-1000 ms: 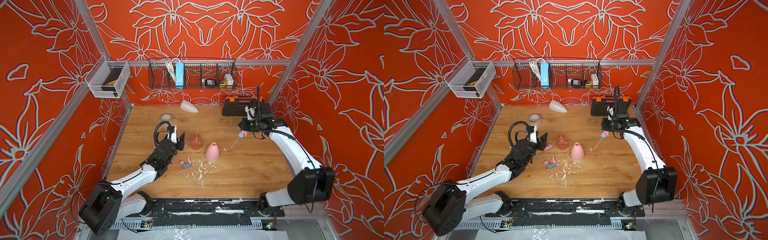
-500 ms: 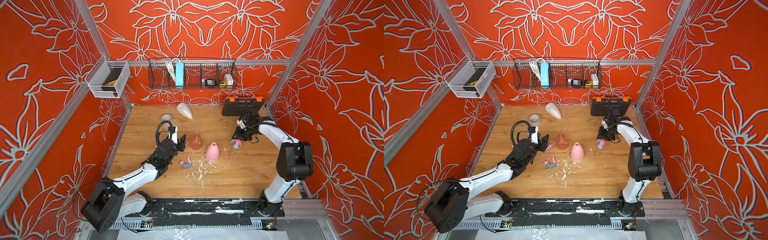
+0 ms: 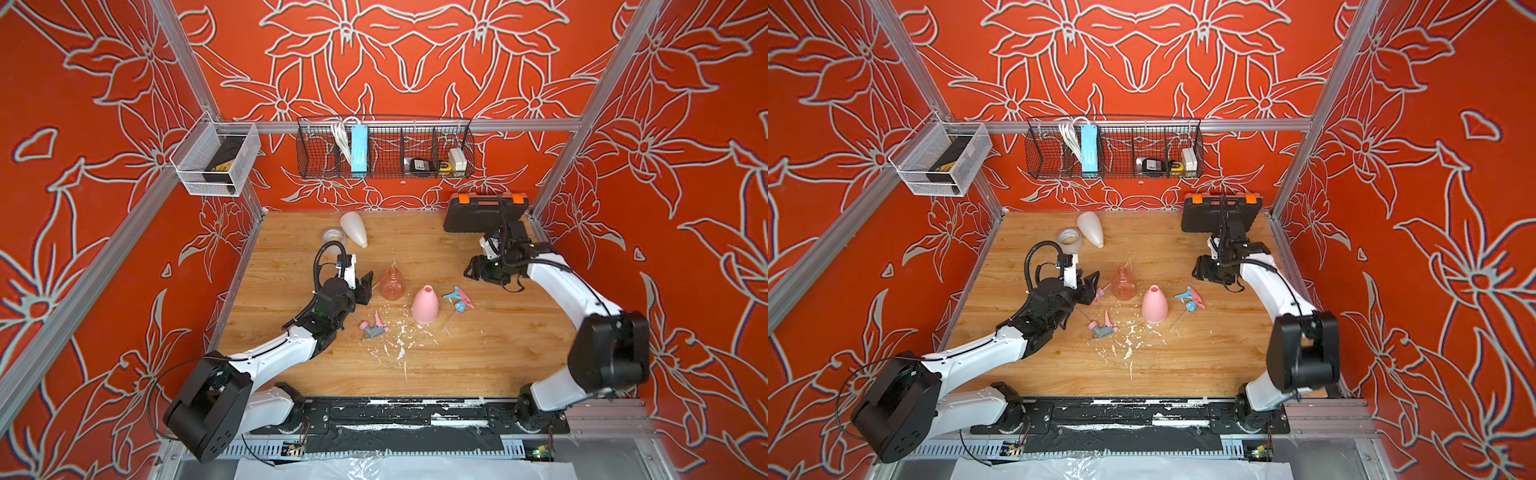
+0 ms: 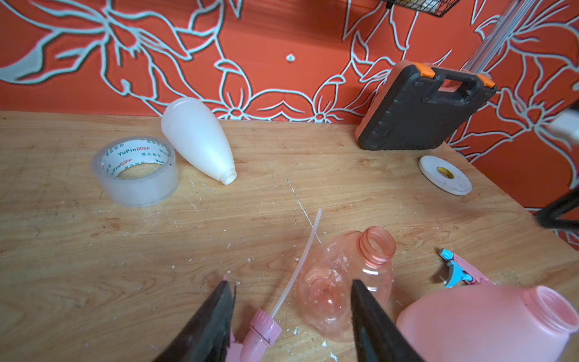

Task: Attach spray nozzles to spray bottles
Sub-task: Pick up the spray bottle from the center of the board.

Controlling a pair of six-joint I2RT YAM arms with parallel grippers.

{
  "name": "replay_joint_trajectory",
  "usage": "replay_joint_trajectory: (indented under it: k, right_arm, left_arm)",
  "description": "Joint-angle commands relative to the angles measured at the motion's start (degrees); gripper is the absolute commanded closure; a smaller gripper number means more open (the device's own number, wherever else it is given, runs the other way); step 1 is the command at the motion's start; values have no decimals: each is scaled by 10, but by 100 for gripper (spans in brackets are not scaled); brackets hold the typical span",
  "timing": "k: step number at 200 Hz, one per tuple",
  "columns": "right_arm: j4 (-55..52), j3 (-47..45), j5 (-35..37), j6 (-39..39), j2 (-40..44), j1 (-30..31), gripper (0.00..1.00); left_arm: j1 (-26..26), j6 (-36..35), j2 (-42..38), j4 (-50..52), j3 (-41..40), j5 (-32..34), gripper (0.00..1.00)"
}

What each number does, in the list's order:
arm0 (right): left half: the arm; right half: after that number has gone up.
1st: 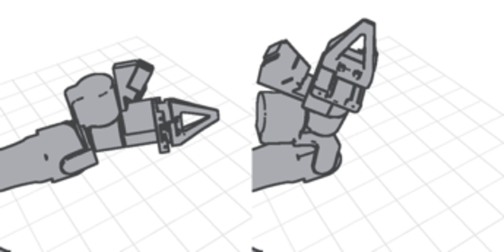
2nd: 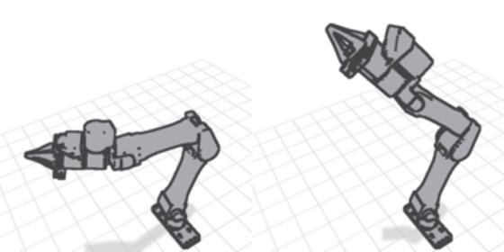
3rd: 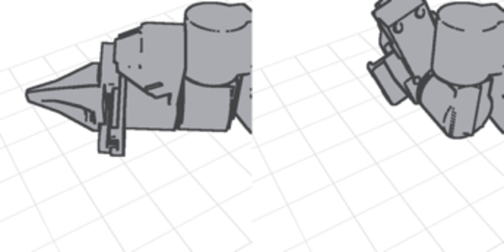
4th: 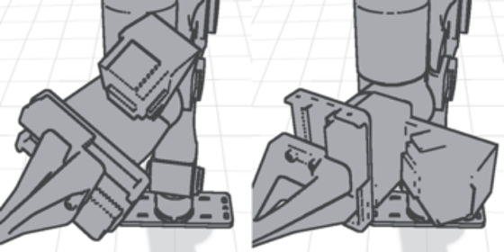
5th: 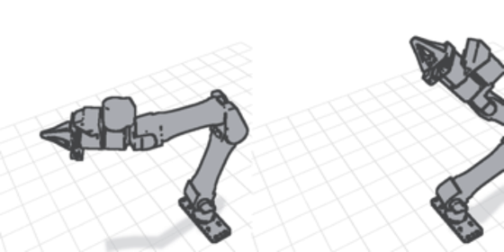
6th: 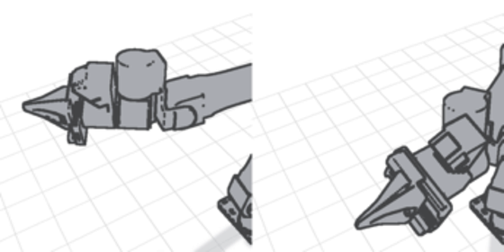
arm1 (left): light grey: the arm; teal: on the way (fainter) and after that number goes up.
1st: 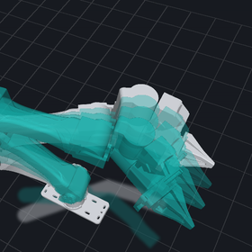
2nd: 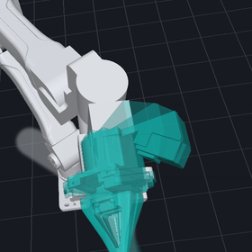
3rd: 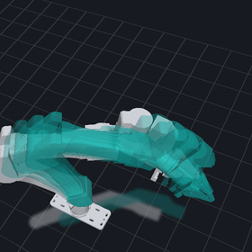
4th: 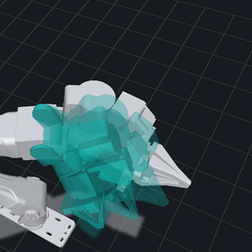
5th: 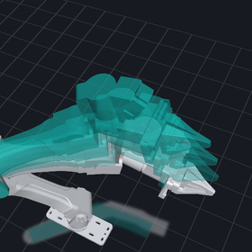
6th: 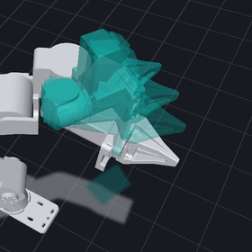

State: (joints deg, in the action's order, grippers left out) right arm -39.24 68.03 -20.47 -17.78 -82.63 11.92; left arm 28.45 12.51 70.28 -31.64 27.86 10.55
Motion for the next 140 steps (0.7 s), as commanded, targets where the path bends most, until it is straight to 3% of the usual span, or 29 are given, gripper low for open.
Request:
replay_joint_trajectory:
  k: [1,64,120,140]
  right_arm:
    - [86,-35,57,-8,74,91,31]
    - [241,-133,176,-8,117,231,30]
    - [328,-174,218,3,89,286,30]
    - [347,-178,232,4,77,298,35]
  left_arm:
    - [-5,21,13,7,6,-7,44]
    - [-7,35,5,-2,-11,-15,44]
    - [-7,50,11,-17,-25,-41,45]
    - [-7,52,13,-18,-24,-46,45]
